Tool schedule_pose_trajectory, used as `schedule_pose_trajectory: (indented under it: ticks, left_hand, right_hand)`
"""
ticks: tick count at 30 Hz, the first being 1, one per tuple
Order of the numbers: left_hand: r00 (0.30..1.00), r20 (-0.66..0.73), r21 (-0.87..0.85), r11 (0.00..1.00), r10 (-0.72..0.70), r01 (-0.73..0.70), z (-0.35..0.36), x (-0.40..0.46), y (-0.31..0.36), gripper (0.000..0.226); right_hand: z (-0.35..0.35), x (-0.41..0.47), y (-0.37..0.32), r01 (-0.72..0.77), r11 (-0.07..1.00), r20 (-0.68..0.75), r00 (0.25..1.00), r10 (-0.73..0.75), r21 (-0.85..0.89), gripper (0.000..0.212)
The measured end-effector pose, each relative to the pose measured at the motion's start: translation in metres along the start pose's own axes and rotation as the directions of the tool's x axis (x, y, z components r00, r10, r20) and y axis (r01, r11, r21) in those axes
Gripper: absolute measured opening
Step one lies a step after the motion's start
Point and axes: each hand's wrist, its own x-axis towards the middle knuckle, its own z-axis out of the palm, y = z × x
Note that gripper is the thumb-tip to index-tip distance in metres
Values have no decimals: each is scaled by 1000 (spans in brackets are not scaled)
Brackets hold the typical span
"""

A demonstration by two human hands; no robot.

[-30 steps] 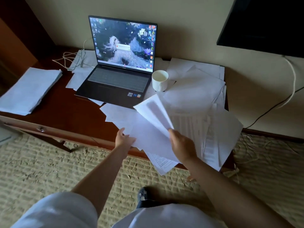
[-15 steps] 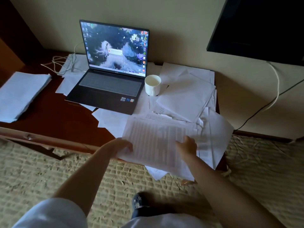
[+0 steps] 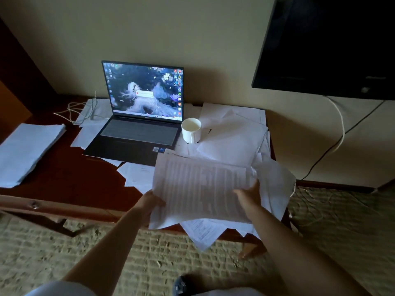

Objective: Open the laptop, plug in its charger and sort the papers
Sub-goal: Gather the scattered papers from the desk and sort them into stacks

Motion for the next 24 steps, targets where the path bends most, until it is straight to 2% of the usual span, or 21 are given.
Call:
schedule_pose_trajectory:
  ticks: [1,3,5,7,8,12,15,17,21,24]
  left_hand:
    - [999,-42,3,1000,19,-19,0,-3,3,38]
    - [996,-71,-17,998,63,-64,-3,-3,6,32]
    - [992,-87,-41,995,92,-96,-4,-6,12,28]
    - [980,-150,-62,988,133,-144,-5,-8,19,26]
    - [966,-187,-53,980,178,-191,-4,-8,23,26]
    - [892,-298,0,934,341,-357,-1,-7,39,26]
    - [889,-288,48,932,356,-358,-3,-5,35,48]
    - [891,-287,67,936,351,-347,-5,-3,30,58]
    - [840,-310,47,890,445,-454,-6,-6,40,51]
    - [805,-339,73,867,487,-493,-2,-7,43,44]
  right_hand:
    - [-3,-1,-5,-25,994,19,1000,23,104,84]
    - [-9,1,-12,-59,982,53,997,51,179,73]
    - [-15,4,-20,-62,981,102,994,43,185,47]
    - [-16,-1,-31,10,971,107,994,-36,239,17]
    - [-15,-5,-38,55,958,81,993,-81,282,14]
    - [-6,-16,-67,167,882,-15,984,-178,440,16]
    - [-3,-13,-63,153,874,-21,987,-161,462,21]
    - [-1,-13,-57,170,869,-1,981,-191,464,33]
    - [5,-13,-61,257,814,-130,966,-222,521,41]
    - [9,-10,-62,272,836,-175,961,-213,477,47]
